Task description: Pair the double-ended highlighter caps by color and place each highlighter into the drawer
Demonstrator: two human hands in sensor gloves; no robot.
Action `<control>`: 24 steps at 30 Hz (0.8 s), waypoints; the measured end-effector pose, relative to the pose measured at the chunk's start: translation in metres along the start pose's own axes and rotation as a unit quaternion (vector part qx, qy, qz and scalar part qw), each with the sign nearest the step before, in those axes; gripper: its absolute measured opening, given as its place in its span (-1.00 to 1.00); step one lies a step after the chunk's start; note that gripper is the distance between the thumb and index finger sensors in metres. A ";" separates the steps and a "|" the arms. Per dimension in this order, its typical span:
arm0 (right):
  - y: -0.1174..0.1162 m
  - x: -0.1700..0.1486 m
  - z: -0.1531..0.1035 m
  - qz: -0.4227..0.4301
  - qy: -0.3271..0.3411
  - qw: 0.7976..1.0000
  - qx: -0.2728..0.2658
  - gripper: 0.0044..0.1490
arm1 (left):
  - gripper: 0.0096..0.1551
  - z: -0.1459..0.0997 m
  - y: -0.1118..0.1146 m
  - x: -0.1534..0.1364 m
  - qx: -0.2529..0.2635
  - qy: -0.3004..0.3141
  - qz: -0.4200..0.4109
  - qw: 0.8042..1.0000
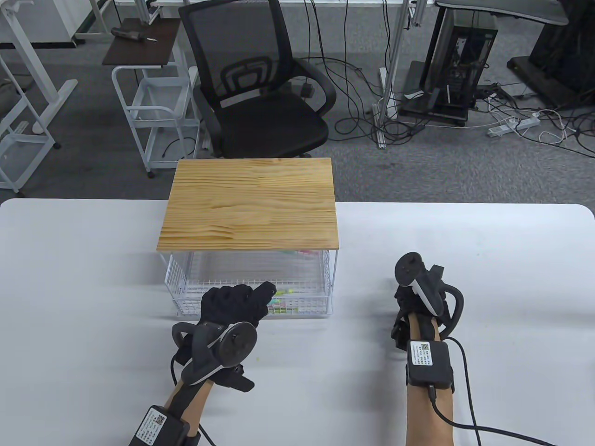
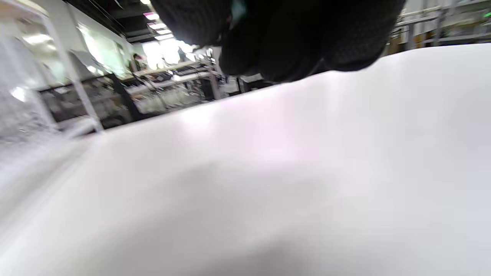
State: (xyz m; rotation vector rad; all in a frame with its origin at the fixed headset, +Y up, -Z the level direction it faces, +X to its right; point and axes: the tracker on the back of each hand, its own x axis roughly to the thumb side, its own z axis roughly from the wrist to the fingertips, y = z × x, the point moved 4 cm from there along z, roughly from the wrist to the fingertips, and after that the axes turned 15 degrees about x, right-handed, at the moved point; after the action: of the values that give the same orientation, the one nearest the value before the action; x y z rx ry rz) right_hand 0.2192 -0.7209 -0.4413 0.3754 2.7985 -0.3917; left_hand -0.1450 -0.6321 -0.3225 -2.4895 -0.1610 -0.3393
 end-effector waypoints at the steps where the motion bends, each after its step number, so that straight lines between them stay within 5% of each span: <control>1: 0.006 0.008 -0.011 0.017 0.024 1.000 -0.002 -0.40 | -0.40 0.000 0.001 0.001 -0.001 0.004 0.007 1.000; 8: 0.030 0.056 -0.084 0.136 0.216 0.967 -0.008 -0.38 | -0.34 -0.003 0.001 0.013 0.024 0.030 0.029 0.999; 15: 0.033 0.098 -0.142 0.144 0.373 0.917 -0.017 -0.36 | -0.43 -0.007 -0.007 0.024 0.058 0.051 0.019 0.997; 19: 0.028 0.108 -0.159 0.143 0.429 0.892 -0.017 -0.38 | -0.45 -0.008 -0.012 0.027 0.060 0.045 0.032 0.997; 24: 0.025 0.110 -0.169 0.134 0.444 0.885 -0.033 -0.40 | -0.44 -0.010 -0.015 0.031 0.083 0.051 0.043 0.994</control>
State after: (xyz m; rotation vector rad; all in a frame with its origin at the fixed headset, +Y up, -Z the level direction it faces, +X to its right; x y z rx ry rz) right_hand 0.0830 -0.6234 -0.3268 1.1636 3.5231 -0.0413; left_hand -0.1205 -0.6246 -0.2980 -2.3005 -0.0375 -0.3999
